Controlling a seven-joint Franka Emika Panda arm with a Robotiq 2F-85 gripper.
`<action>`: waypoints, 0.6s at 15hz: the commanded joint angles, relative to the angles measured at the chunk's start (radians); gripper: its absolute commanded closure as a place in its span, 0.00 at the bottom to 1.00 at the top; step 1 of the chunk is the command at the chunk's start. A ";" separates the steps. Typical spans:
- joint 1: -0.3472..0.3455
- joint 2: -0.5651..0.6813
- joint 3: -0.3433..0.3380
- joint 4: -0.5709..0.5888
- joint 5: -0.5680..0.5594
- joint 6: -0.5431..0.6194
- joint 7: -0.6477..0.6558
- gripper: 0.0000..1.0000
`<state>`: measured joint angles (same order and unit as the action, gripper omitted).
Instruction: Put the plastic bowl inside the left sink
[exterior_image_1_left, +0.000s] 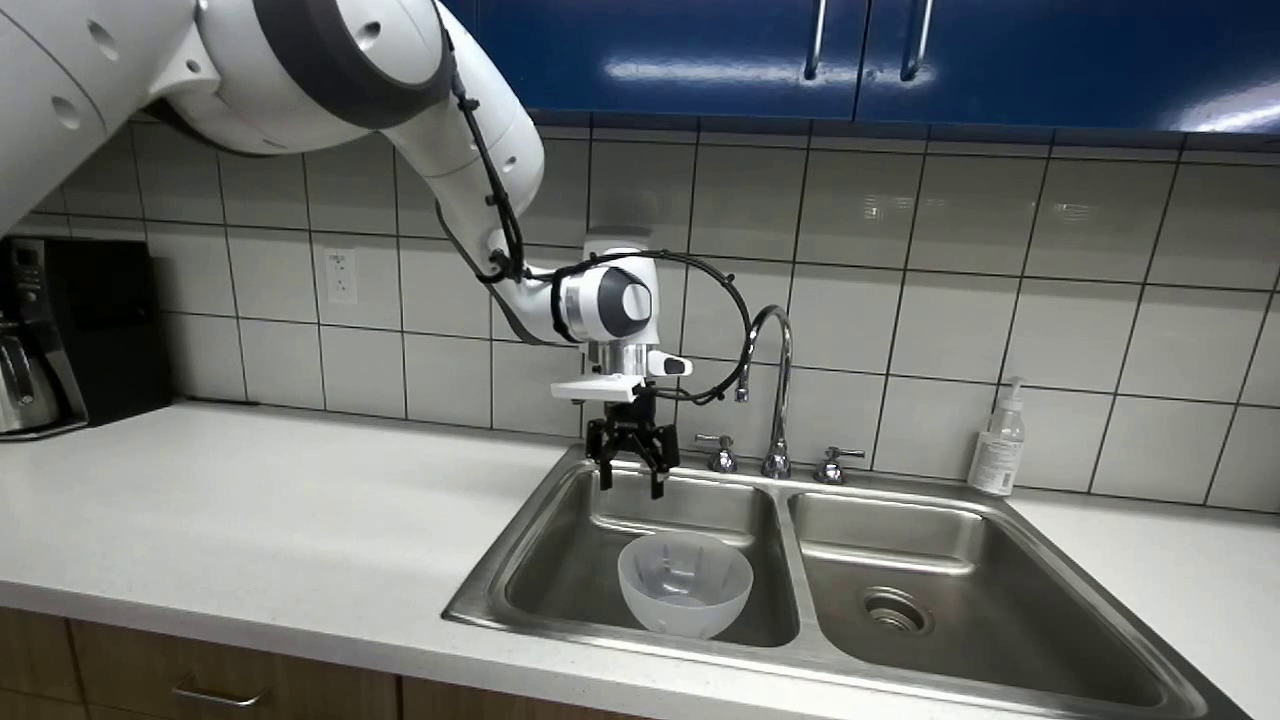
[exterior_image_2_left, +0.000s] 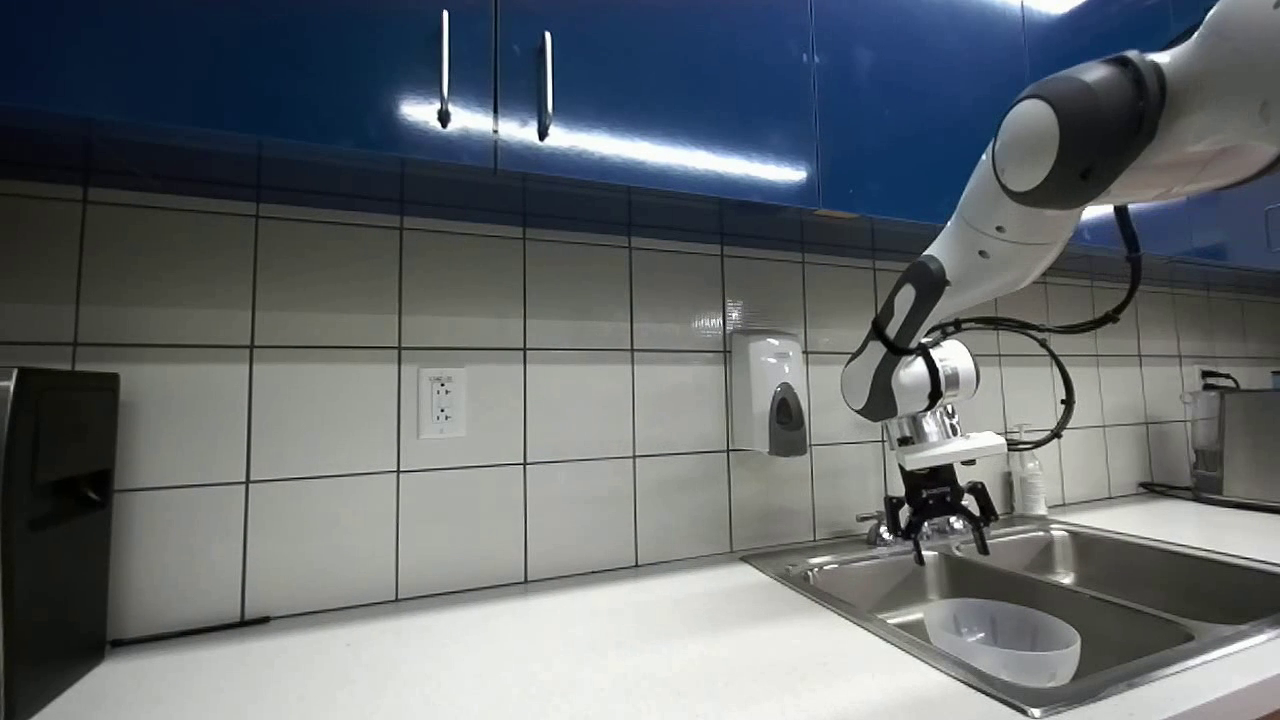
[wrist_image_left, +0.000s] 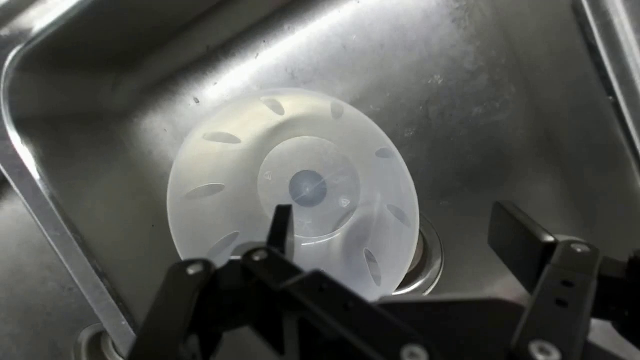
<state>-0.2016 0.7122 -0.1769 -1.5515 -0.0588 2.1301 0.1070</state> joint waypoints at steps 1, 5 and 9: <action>0.029 -0.177 0.006 -0.239 -0.010 0.088 -0.021 0.00; 0.067 -0.309 0.012 -0.438 -0.007 0.144 -0.001 0.00; 0.117 -0.452 0.025 -0.649 -0.025 0.178 0.011 0.00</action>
<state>-0.1134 0.4102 -0.1642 -2.0076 -0.0596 2.2582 0.1025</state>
